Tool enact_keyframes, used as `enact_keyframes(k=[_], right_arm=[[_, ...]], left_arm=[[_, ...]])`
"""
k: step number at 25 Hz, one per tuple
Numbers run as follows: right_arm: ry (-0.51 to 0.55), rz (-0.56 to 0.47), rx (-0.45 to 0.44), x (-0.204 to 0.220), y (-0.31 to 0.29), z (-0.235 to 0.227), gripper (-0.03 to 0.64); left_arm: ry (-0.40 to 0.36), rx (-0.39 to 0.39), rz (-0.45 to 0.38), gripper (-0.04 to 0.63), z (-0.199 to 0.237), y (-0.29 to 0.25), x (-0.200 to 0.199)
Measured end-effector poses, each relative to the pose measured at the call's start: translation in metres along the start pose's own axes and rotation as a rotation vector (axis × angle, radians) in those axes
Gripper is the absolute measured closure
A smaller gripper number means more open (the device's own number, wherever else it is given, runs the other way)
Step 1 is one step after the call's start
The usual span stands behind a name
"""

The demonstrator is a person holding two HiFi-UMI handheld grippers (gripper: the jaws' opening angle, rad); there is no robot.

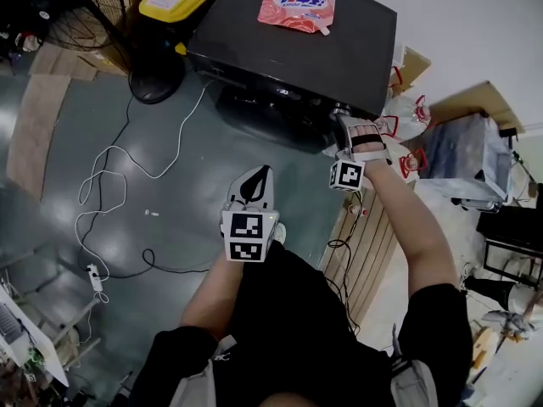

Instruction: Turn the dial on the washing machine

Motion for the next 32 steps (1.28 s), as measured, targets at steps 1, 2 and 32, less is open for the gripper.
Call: enact_keyframes(k=[1, 2, 32], right_arm=[[0.015, 0.013, -0.002, 0.0, -0.005, 0.004, 0.38], [0.03, 0.022, 0.001, 0.001, -0.01, 0.006, 0.38], [-0.192, 0.151, 0.213, 0.01, -0.038, 0.02, 0.341]], left_arm=[[-0.001, -0.005, 0.005, 0.586, 0.002, -0.001, 0.003], [-0.003, -0.01, 0.008, 0.586, 0.003, -0.001, 0.005], [-0.02, -0.05, 0.023, 0.586, 0.014, -0.005, -0.001]])
Point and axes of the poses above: the fingertips, and each gripper's own axes: y backward along the fingers, z to its left, x out of its underside, the point moved 5 cm from there along y, backward along the fingers, and after that the axes turned 3 degrees about -x, right-handed, at the moved point
